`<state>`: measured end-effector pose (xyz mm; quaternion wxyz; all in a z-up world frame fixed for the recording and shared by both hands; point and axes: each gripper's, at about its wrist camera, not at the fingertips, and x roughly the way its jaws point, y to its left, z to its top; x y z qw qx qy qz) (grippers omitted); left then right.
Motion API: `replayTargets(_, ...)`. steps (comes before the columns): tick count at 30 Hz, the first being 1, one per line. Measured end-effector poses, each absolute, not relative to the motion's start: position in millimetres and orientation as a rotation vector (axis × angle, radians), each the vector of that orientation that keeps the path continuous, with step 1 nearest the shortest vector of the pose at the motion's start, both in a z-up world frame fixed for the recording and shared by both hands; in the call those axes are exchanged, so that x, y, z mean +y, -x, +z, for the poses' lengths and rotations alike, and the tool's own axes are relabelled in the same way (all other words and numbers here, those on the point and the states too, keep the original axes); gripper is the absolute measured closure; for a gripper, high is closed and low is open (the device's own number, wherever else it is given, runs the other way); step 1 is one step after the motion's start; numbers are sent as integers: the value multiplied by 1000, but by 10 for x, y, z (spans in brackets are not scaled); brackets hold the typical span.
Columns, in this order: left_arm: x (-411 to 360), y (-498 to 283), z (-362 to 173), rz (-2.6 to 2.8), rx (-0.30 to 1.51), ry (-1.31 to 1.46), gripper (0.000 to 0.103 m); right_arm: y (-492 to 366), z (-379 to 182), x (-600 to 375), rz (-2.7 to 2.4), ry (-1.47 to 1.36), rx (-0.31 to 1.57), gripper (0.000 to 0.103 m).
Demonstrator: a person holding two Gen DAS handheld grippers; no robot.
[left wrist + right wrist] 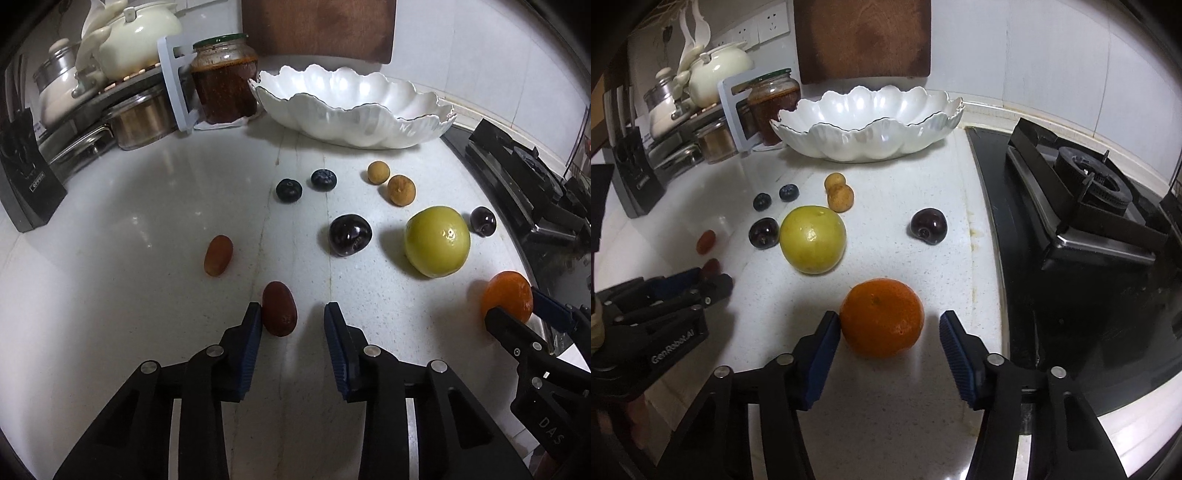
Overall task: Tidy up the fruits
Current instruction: 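Grasp the orange tangerine with the right tool while the left tool grasps a red date, then carry the tangerine and date into the white bowl and open both tools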
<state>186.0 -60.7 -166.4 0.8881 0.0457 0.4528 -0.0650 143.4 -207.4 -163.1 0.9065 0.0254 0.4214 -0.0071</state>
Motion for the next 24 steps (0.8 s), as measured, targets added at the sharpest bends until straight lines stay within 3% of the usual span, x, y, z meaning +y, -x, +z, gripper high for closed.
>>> replayTargets(5,-607,-1891,-1668,-137,940,-97,84,-1451,-1627,-2047,-6,-51,868,55)
replayTargets(24,-611,-1672,-1222,-162,854,-73,86,-1350,-1350,-2097,16,-46,802,56)
